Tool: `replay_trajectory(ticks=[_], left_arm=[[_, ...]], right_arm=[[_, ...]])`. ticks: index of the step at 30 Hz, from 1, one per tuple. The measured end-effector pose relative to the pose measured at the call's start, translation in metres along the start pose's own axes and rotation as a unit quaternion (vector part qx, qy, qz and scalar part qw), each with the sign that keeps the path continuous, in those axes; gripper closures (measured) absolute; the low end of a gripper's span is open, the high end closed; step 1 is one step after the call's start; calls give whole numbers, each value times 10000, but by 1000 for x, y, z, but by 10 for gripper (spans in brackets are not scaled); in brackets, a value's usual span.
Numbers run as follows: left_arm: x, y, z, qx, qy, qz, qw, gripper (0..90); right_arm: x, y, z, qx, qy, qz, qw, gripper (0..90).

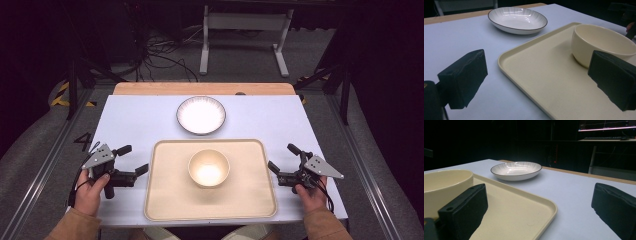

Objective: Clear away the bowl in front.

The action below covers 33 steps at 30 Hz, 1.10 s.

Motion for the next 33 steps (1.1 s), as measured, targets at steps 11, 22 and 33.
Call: replay_trajectory(ticks=[11, 22, 33], left_arm=[[13, 4, 4, 144, -195, 44, 9997, 34], [22, 5, 8, 151, -216, 40, 9996, 36], [25, 3, 5, 23, -450, 150, 9989, 11]], right_arm=[[0, 0, 0, 0, -4, 5, 10000, 11], [0, 0, 0, -3, -4, 3, 10000, 11], [0, 0, 0, 2, -12, -28, 10000, 11]])
Point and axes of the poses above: each handheld gripper's, and its own axes: z roughly forward along the jaws, x roughly out of its underside, y roughly to its left, the point moved 3 cm from there along z, roughly forward along the jaws, and after that the axes turned 6 degrees about -z, right-handed, at the moved point
